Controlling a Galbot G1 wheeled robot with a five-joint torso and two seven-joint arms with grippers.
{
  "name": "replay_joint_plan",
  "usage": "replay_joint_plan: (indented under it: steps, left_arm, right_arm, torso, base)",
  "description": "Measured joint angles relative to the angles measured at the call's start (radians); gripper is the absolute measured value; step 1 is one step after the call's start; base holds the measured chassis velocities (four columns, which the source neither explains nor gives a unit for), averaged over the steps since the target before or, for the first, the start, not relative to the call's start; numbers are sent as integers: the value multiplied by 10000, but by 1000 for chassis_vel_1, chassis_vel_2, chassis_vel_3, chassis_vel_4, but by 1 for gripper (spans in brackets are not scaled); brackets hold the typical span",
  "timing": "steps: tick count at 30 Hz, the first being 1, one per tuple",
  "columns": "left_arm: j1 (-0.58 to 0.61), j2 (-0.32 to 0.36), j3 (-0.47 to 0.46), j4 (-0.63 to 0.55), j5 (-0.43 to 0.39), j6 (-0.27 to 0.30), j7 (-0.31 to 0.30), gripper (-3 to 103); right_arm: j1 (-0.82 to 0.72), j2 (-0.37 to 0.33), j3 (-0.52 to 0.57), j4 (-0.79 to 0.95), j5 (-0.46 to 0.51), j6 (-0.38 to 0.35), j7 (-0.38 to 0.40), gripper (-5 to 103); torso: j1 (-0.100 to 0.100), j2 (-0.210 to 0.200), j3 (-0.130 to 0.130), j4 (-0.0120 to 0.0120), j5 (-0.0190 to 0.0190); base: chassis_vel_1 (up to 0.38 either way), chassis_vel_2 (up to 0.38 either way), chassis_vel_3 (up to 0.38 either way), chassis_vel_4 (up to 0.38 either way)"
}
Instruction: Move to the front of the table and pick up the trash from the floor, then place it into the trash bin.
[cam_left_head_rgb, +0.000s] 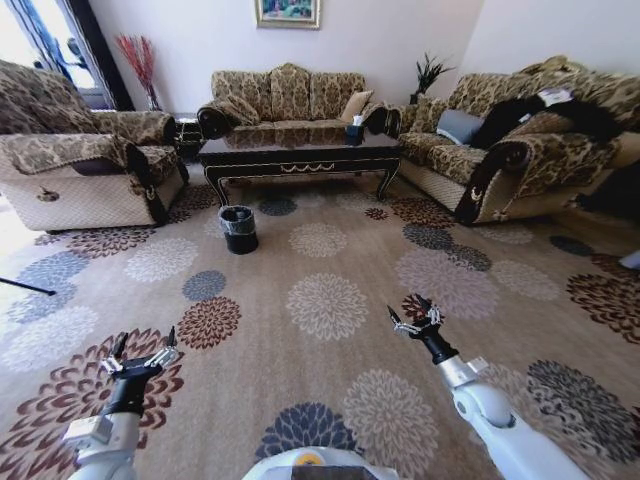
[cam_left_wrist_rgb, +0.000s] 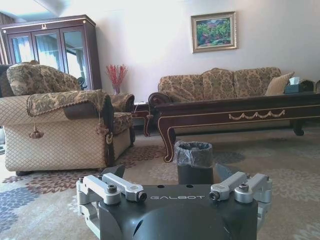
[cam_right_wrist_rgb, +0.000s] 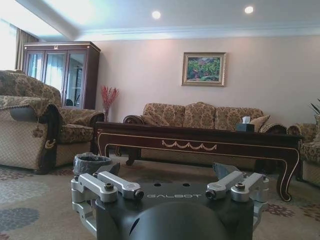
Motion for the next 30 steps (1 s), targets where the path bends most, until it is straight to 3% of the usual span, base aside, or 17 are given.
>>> replay_joint_plan:
  steps: [9,15,23,30]
  left_arm:
    - [-20,118,-112,168,-165,-72,-1,100]
    - [31,322,-311,10,-288,-203,402,100]
    - [-89,540,-557,16,-659,-252,545,100]
    - [-67,664,-692,-101,-735,-225,568,100]
  right_arm:
    - [94,28,155,342,21,-222,227,100]
    - [110,116,935,1042,-349,-1033,343,100]
    - [-647,191,2246,2143,-618,-1851,397,100]
    - [-1199,291,2638,2229,-726,-1475,226,100]
  torso:
    - [0,0,0,1,0]
    - [2,20,18,0,0]
    - [71,340,266,-1,-2]
    - [130,604,472,-2,0]
  base:
    - [0,0,0,0]
    - [0,0,0,0]
    - [0,0,0,0]
    - [0,0,0,0]
